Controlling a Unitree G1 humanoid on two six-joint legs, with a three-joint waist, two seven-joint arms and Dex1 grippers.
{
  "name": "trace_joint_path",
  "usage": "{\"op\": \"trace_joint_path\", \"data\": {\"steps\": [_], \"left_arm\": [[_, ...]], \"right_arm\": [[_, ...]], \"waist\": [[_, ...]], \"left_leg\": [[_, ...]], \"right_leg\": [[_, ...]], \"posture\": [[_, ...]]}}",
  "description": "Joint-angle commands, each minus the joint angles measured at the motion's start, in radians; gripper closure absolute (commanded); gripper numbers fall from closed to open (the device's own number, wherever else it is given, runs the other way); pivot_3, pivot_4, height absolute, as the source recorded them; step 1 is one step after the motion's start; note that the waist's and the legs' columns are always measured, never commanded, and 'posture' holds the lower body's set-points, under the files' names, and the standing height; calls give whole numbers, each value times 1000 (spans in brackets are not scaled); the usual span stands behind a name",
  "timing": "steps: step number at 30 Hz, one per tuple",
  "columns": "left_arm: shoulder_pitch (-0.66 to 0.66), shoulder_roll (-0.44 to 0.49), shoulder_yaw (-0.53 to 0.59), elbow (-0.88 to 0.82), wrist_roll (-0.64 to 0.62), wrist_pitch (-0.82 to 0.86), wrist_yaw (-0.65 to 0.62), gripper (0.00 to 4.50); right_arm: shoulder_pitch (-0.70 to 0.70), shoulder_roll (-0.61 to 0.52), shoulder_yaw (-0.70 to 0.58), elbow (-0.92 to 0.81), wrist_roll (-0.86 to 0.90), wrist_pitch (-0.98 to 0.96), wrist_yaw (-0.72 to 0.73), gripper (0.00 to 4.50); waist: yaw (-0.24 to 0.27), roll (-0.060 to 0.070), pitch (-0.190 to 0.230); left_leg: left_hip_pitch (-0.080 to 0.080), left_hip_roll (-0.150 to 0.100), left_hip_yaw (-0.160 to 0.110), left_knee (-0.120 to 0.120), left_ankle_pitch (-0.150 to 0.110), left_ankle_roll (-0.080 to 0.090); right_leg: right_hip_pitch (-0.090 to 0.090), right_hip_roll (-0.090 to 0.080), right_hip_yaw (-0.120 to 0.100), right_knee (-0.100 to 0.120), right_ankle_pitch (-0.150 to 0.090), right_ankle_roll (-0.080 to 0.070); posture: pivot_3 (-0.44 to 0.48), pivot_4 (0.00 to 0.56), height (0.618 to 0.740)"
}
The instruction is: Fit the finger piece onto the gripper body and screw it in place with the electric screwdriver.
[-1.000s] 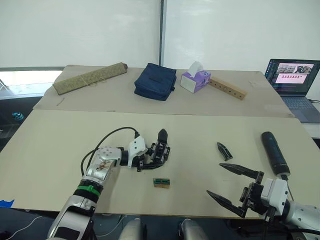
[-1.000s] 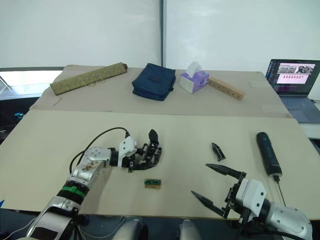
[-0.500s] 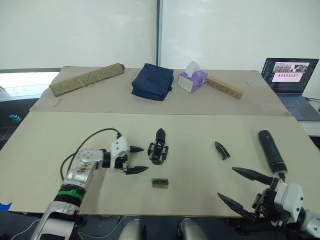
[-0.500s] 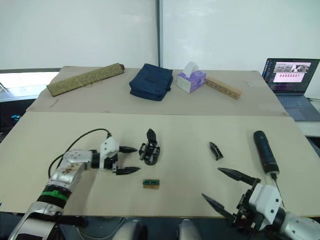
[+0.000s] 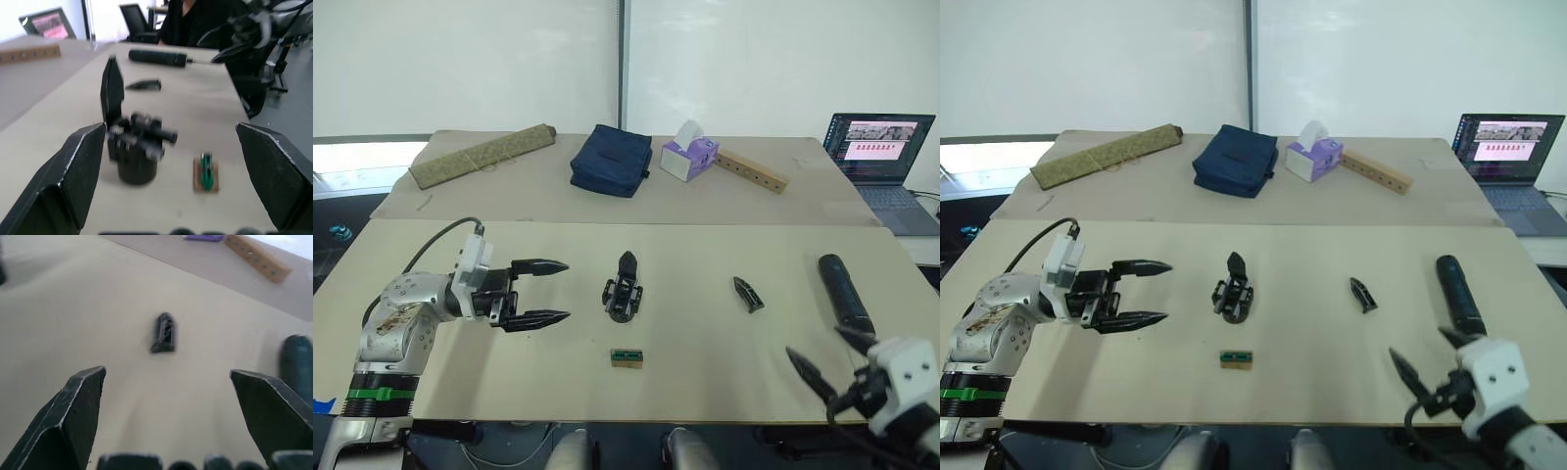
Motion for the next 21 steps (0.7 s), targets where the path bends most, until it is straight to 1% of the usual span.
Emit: {"op": "trace_joint_path", "data": {"steps": [1,3,4,6,8,10,12,15,17,21], "left_arm": [[-26,-18,11,-75,-50,62,57,43],[-34,-28,1,-92,-52,75,68,43],[-41,-32,-5,-96,-54,83,71,43],[-53,-40,-13,-105,-52,87,78,43],[-59,-48,-24,-122,-50,92,91,43],[-60,-50,-30,-132,-45,90,93,43],[-58,-48,-31,-129,-39,89,96,43],[-50,-35,-39,-117,-23,78,82,43],[-52,-33,-40,-110,-19,75,78,43],[-57,-41,-41,-104,-13,68,81,43]], "right_arm": [[-144,-128,-48,14,144,237,-29,0],[-268,-243,-20,90,185,369,-12,0],[-351,-296,11,143,235,475,-9,0],[-485,-357,76,224,285,613,-10,0],[-633,-400,189,313,274,721,-9,0],[-741,-426,290,381,254,793,5,0],[-851,-434,383,462,222,810,45,0],[-1005,-409,491,591,177,836,74,0],[-1061,-410,583,638,112,801,102,0],[-1154,-332,653,721,51,807,107,0]], "waist": [[0,0,0],[-5,0,0],[-6,-1,0],[-8,-1,1],[-9,-2,1],[-7,-2,1],[-9,-1,2],[-12,0,2],[-12,0,2],[-11,0,2]], "left_leg": [[0,0,0,0,0,0],[0,-1,-1,0,0,0],[-1,-2,-1,0,0,0],[-1,-3,-1,0,0,0],[-1,-3,-1,0,0,0],[-2,-3,-1,0,0,1],[-3,-3,-2,0,0,1],[-4,-4,-1,1,0,1],[-4,-4,-1,1,0,1],[-4,-3,-1,1,-1,2]], "right_leg": [[0,0,0,0,0,0],[0,1,0,0,0,0],[0,1,0,-1,0,0],[0,1,0,-1,0,0],[0,1,0,-2,0,0],[-1,2,-1,-2,0,0],[-1,2,-1,-1,0,0],[-3,0,0,-2,0,1],[-3,1,0,-2,1,1],[-3,1,0,-2,1,1]], "posture": [[0,150,740],[0,150,740],[0,150,740],[0,150,740],[0,150,740],[0,150,740],[0,150,740],[0,150,740],[0,150,740],[0,150,740]]}}
